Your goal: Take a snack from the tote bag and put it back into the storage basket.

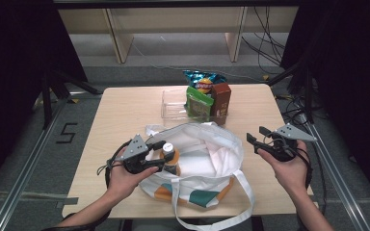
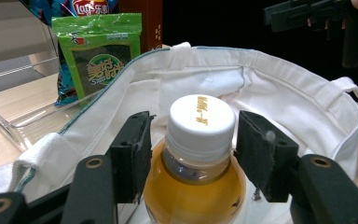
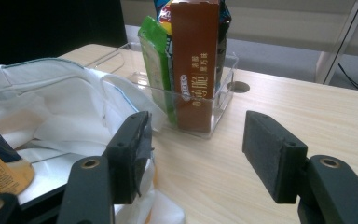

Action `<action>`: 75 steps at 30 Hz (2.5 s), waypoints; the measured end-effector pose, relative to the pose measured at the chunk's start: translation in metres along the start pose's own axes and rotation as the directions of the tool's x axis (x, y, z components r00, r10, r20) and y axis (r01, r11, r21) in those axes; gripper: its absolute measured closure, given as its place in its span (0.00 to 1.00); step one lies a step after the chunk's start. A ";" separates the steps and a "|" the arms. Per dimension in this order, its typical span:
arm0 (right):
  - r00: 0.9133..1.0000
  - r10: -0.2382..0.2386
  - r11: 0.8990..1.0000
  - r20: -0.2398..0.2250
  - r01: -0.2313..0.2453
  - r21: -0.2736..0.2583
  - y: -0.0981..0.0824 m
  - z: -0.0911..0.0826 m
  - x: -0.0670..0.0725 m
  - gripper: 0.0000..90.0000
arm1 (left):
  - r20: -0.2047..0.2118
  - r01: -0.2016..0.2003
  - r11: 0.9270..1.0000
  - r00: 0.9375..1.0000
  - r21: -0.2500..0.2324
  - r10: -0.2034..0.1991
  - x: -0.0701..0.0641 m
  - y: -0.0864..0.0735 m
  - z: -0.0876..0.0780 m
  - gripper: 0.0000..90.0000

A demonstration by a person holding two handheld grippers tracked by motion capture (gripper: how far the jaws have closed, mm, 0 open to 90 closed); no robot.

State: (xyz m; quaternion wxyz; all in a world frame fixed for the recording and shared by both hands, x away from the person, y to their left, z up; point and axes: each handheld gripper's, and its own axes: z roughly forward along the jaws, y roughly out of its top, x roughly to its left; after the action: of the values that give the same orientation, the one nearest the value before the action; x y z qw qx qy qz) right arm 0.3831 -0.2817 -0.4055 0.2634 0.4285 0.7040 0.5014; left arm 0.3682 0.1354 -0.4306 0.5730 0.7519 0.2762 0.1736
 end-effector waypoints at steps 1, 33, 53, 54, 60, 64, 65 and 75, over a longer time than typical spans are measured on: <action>1.000 -0.012 1.000 0.009 0.012 -0.004 0.000 0.000 -0.001 0.47 | 0.003 0.000 1.000 1.000 -0.005 0.000 0.000 0.000 0.001 0.51; 1.000 0.014 1.000 0.010 -0.014 -0.004 -0.002 0.000 -0.001 0.47 | -0.014 0.008 1.000 1.000 -0.005 -0.008 -0.002 0.012 -0.005 0.65; 0.999 0.042 0.999 0.012 -0.042 0.019 -0.003 -0.002 0.000 0.47 | -0.024 0.030 0.997 0.999 -0.065 -0.031 0.003 0.042 -0.015 0.65; 0.999 0.031 0.999 0.014 -0.031 0.013 -0.003 -0.002 -0.001 0.47 | -0.025 0.028 0.997 0.999 -0.068 -0.029 0.004 0.044 -0.014 0.65; 1.000 0.005 1.000 0.010 -0.005 -0.013 -0.005 0.001 -0.003 0.47 | -0.025 0.033 0.996 0.999 -0.078 -0.035 0.004 0.051 -0.014 0.65; 1.000 0.015 1.000 0.007 -0.015 -0.017 -0.005 0.001 -0.003 0.47 | -0.027 0.032 0.996 0.999 -0.085 -0.035 0.005 0.055 -0.013 0.65; 1.000 0.015 1.000 0.005 -0.015 -0.013 -0.005 0.000 -0.003 0.47 | -0.027 0.035 0.995 0.999 -0.088 -0.038 0.005 0.056 -0.013 0.65; 0.999 0.036 0.999 0.016 -0.036 0.000 -0.006 -0.001 -0.002 0.47 | -0.031 0.033 0.994 0.999 -0.102 -0.036 0.007 0.067 -0.013 0.65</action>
State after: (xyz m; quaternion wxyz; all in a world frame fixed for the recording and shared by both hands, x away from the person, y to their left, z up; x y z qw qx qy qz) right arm 0.3815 -0.2848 -0.4109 0.2599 0.4454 0.6940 0.5024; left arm 0.3803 0.1369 -0.3630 0.6088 0.7140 0.2892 0.1897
